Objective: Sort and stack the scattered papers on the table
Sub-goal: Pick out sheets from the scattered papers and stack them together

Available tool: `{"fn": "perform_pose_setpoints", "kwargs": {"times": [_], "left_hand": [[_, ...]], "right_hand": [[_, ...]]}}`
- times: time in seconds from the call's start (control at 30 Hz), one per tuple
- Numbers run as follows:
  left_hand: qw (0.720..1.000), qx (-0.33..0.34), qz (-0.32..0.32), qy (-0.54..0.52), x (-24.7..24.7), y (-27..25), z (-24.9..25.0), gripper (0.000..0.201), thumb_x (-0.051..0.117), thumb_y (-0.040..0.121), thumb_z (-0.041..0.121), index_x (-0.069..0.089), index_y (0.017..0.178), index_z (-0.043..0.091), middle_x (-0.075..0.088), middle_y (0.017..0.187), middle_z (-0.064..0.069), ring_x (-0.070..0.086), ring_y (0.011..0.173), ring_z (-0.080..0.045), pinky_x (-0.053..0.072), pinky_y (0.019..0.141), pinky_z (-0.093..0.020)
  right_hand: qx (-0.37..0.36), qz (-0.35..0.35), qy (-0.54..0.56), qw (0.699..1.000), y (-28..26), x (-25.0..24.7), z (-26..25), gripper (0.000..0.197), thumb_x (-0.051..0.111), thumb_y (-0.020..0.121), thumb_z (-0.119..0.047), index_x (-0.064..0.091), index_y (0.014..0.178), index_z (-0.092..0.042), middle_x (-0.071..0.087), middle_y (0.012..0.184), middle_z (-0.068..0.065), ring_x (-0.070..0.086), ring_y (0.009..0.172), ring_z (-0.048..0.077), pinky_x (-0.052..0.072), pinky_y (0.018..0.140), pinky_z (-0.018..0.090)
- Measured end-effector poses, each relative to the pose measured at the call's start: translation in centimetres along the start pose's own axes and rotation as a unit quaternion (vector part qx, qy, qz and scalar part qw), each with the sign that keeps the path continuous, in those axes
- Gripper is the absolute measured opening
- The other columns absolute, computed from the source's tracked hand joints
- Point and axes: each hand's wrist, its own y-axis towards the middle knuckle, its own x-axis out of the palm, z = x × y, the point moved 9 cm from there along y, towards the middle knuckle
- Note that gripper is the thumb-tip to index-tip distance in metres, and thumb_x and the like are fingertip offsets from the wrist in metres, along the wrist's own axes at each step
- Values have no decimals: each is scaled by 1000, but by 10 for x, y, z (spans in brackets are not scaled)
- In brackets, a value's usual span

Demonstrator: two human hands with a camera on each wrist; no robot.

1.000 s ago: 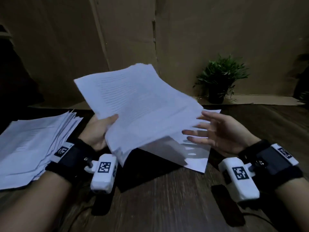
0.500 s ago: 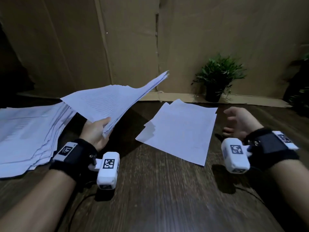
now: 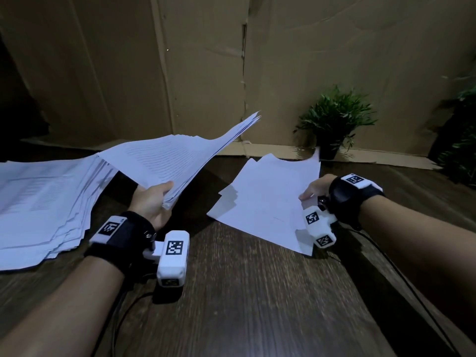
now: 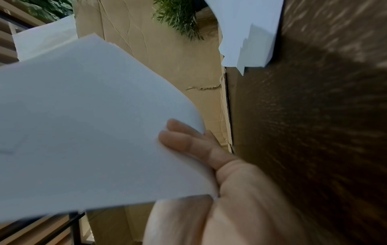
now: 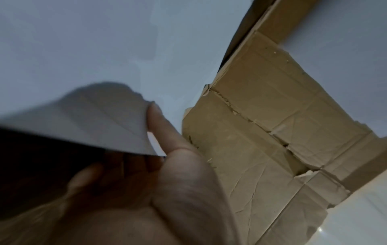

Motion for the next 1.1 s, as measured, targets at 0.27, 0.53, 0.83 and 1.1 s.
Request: {"fn": "perform_pose_setpoints", "kwargs": {"times": [0.27, 0.53, 0.83, 1.1], "left_hand": [[1000, -6, -9, 11, 2, -8, 2, 40, 57, 95, 3, 54, 134, 11, 62, 129, -16, 66, 108, -26, 56, 52, -21], [997, 19, -12, 77, 2, -9, 6, 43, 50, 97, -3, 49, 139, 7, 64, 128, -14, 66, 108, -32, 60, 63, -33], [987, 42, -32, 152, 7, -12, 6, 38, 53, 97, -2, 55, 134, 7, 65, 124, -8, 64, 110, -28, 53, 79, -35], [971, 16, -82, 224, 18, -18, -2, 39, 56, 94, -4, 56, 133, 3, 63, 130, -14, 61, 116, -35, 44, 104, -54]], "right_hand": [[-43, 67, 70, 994, 0, -26, 9, 31, 72, 88, 2, 68, 119, 3, 69, 113, 16, 61, 94, 29, 48, 68, 32], [-125, 129, 177, 968, -2, -57, 12, 23, 61, 92, 9, 68, 108, -6, 68, 109, 17, 63, 94, 29, 50, 92, 44], [-246, 306, 186, 900, -29, -160, -16, 39, 56, 82, 11, 69, 114, -6, 65, 101, 11, 57, 88, 19, 48, 69, 27], [-411, 358, -65, 836, -100, -196, -89, 30, 51, 72, -30, 73, 67, -9, 61, 66, 18, 61, 58, 35, 43, 59, 30]]}}
